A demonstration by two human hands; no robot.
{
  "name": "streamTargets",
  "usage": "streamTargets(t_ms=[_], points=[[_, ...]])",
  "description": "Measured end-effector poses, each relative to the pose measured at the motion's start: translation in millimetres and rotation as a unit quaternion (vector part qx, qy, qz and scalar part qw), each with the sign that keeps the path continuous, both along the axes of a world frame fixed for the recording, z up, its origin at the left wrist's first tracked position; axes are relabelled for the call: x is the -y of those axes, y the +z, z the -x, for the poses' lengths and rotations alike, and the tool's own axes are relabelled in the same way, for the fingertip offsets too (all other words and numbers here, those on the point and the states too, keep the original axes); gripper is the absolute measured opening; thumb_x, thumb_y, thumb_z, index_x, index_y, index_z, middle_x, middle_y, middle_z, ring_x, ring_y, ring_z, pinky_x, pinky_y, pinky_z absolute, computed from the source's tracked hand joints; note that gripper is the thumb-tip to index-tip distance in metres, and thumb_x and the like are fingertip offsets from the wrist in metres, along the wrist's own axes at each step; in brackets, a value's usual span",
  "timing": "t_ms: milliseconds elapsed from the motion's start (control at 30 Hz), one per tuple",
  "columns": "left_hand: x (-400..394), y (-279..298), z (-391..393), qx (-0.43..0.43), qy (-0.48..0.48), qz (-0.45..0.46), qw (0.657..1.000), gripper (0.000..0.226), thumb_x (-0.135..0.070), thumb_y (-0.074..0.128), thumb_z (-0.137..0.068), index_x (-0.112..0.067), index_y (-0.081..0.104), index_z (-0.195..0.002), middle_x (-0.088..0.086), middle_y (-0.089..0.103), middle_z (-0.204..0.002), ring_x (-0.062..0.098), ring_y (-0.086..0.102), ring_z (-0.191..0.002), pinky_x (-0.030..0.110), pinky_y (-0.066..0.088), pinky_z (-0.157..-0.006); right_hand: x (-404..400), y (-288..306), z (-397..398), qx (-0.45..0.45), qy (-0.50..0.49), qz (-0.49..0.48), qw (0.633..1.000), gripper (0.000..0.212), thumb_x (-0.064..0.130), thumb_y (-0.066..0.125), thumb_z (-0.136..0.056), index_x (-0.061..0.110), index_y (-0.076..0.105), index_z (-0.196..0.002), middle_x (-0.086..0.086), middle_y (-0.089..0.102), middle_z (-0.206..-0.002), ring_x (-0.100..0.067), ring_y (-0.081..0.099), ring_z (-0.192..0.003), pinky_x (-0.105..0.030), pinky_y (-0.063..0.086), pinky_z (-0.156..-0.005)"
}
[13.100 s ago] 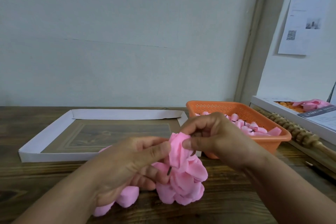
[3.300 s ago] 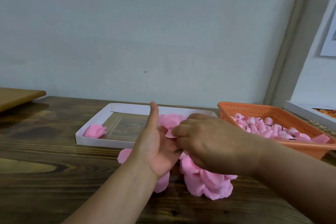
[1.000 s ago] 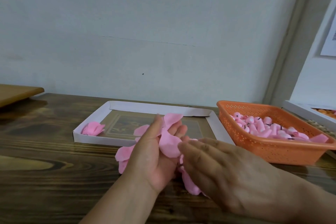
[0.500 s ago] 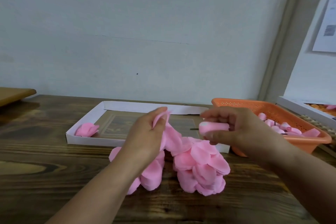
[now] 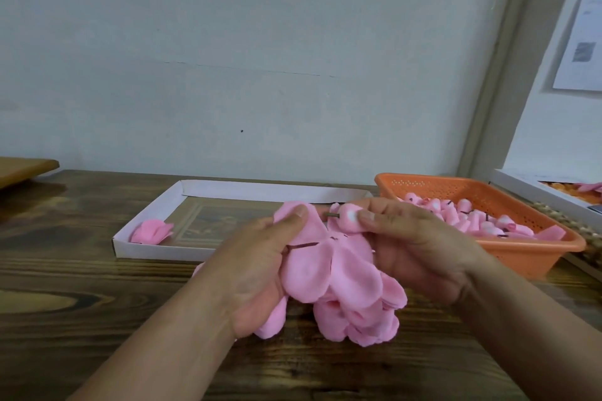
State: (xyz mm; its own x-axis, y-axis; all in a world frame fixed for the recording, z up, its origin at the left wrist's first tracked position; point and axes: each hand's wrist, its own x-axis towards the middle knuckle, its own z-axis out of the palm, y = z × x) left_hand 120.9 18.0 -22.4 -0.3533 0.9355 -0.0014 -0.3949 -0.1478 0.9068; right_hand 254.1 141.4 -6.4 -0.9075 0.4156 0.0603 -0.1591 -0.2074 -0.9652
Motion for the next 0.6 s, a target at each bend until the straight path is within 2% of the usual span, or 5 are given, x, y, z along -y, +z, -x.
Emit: streamTargets(t_ms=[100,233,300,433,600], points=[[1.0,-1.6,1.9,0.084,-0.031,-0.009,0.996,0.032,-0.03,0.049,-0.093,-0.003,0.064,-0.09,0.01,0.068,-0.063,0.015,0.064,-0.047,0.025,0.049,-0.035,0.6,6.0,4.4,-0.036,-0.041,-0.025,0.998,0.015,0.005,0.061,-0.074,-0.001,0.065,-0.088,-0.011,0.068,-0.077,-0.019,0.066,-0.072,-0.028,0.058,-0.071],[1.6,-15.3,4.3,0.302,-0.069,-0.069,0.948,0.062,-0.047,0.06,-0.078,0.005,0.068,-0.11,0.018,0.07,-0.109,0.027,0.072,-0.09,0.041,0.059,-0.073,3.0,6.7,14.1,-0.084,-0.133,-0.053,0.986,0.022,0.007,0.06,-0.069,-0.003,0.065,-0.088,-0.013,0.07,-0.081,-0.018,0.068,-0.078,-0.027,0.057,-0.076],[-0.2,-25.4,-2.3,0.337,-0.073,-0.125,0.93,0.073,-0.06,0.059,-0.073,0.002,0.07,-0.11,0.016,0.068,-0.117,0.028,0.069,-0.101,0.043,0.059,-0.079,6.1,2.3,19.3,-0.088,-0.158,-0.028,0.983,0.022,0.007,0.061,-0.069,-0.004,0.066,-0.087,-0.014,0.069,-0.082,-0.018,0.068,-0.077,-0.026,0.058,-0.072],[-7.9,-30.6,-20.2,0.212,-0.032,-0.139,0.967,0.087,-0.076,0.049,-0.072,-0.011,0.059,-0.129,0.013,0.062,-0.128,0.028,0.06,-0.117,0.042,0.046,-0.098,13.0,-5.9,23.9,-0.047,-0.183,-0.041,0.981,0.012,0.01,0.067,-0.073,0.001,0.071,-0.079,-0.016,0.071,-0.081,-0.02,0.067,-0.071,-0.027,0.057,-0.064],[-11.1,-32.1,-23.9,0.1,0.076,-0.113,0.986,0.023,-0.03,0.057,-0.09,-0.018,0.076,-0.095,0.006,0.073,-0.105,0.016,0.07,-0.097,0.031,0.053,-0.077,18.0,-12.4,21.0,0.013,-0.245,-0.158,0.957,0.012,0.014,0.072,-0.077,0.008,0.072,-0.088,-0.012,0.073,-0.086,-0.023,0.07,-0.08,-0.036,0.057,-0.077]])
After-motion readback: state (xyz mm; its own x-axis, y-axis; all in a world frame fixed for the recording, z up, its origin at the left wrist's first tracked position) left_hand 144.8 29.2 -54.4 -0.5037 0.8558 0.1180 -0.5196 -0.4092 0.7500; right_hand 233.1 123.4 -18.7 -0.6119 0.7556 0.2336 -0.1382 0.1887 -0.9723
